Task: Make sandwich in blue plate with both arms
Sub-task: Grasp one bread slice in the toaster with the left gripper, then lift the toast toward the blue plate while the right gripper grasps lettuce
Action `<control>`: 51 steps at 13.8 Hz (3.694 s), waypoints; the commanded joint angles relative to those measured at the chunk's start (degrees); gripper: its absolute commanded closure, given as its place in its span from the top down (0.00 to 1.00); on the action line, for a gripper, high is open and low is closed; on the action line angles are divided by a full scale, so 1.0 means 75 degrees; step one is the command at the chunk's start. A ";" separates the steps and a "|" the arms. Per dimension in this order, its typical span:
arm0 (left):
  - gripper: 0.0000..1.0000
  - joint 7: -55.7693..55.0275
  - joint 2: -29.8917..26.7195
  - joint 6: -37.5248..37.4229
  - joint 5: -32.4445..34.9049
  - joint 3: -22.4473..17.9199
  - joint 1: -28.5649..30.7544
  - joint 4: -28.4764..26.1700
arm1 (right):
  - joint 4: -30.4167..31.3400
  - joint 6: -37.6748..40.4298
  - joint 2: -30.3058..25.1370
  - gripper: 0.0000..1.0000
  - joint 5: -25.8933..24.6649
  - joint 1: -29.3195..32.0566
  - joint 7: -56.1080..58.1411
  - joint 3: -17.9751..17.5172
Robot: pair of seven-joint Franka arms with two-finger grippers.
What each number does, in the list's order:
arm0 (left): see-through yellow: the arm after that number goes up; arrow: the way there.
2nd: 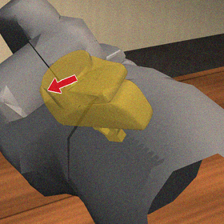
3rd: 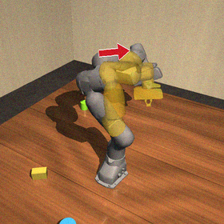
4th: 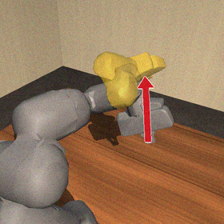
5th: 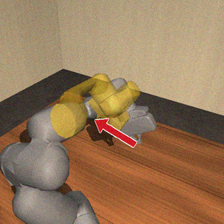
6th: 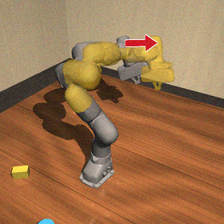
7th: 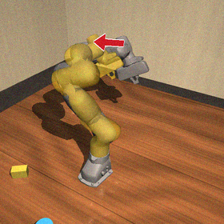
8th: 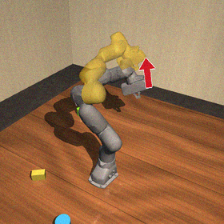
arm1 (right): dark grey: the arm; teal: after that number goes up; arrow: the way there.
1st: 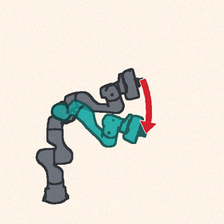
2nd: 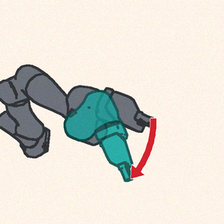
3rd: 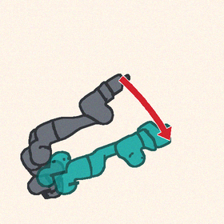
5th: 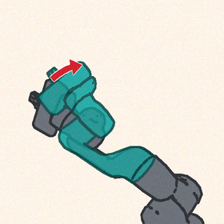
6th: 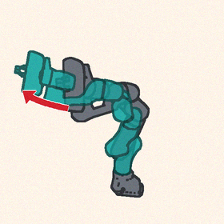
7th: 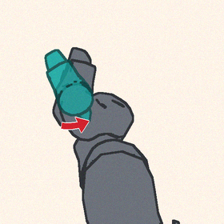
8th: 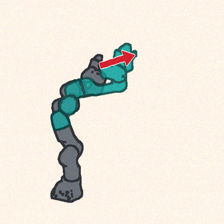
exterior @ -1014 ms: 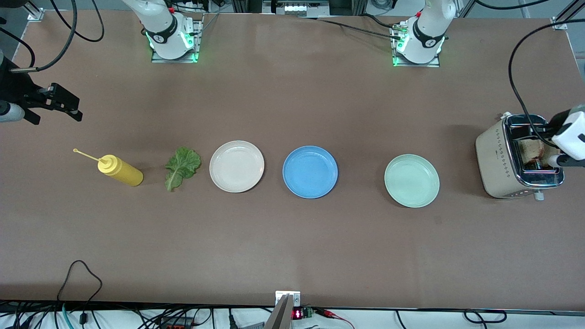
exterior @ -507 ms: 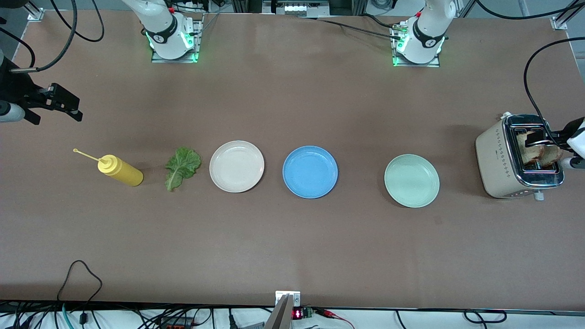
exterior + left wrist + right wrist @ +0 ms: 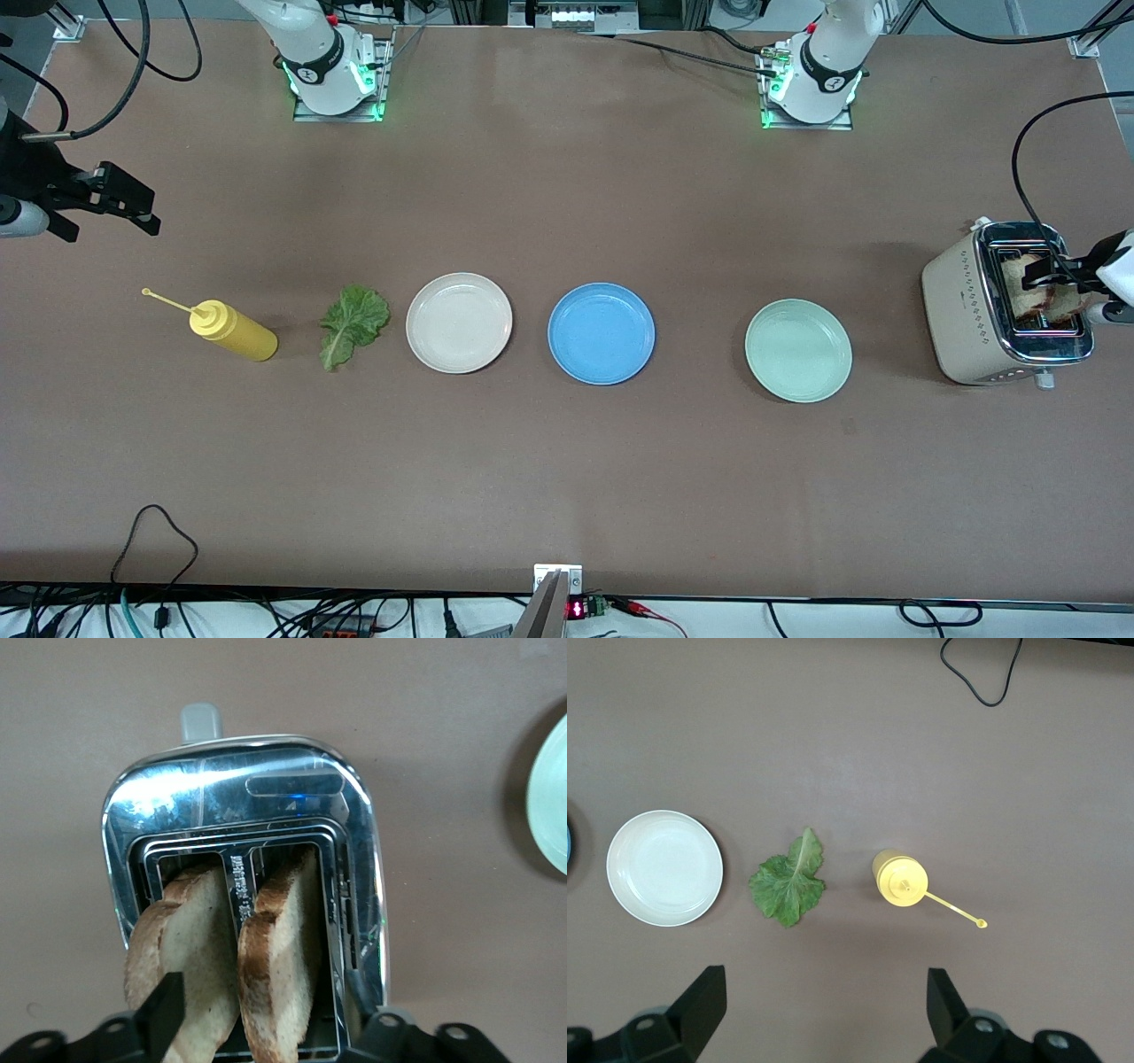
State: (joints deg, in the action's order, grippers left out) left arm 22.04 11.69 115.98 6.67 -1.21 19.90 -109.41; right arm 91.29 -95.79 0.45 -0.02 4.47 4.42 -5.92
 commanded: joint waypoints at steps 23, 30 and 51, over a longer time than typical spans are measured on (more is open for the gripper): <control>0.01 0.0190 -0.0364 -0.3931 0.0036 0.0746 0.0124 0.2737 | -0.0031 0.0069 -0.0025 1.00 -0.0044 0.0060 0.0113 -0.0031; 0.01 0.0073 -0.0084 -0.4786 -0.0034 0.2362 0.0019 0.2904 | 0.0214 -0.0048 0.0185 1.00 0.0014 0.0014 0.0020 -0.0043; 0.00 -0.0576 0.2378 0.1384 -0.8340 0.2786 -0.3015 0.1019 | 0.1480 -0.4500 0.4533 1.00 0.0038 -0.0783 -0.1644 -0.0078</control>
State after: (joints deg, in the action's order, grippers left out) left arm 12.15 29.75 122.50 -52.05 20.10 -1.43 -98.80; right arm 101.34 -126.55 33.24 0.13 -1.09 -6.41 -6.51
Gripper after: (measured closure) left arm 0.934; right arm 0.000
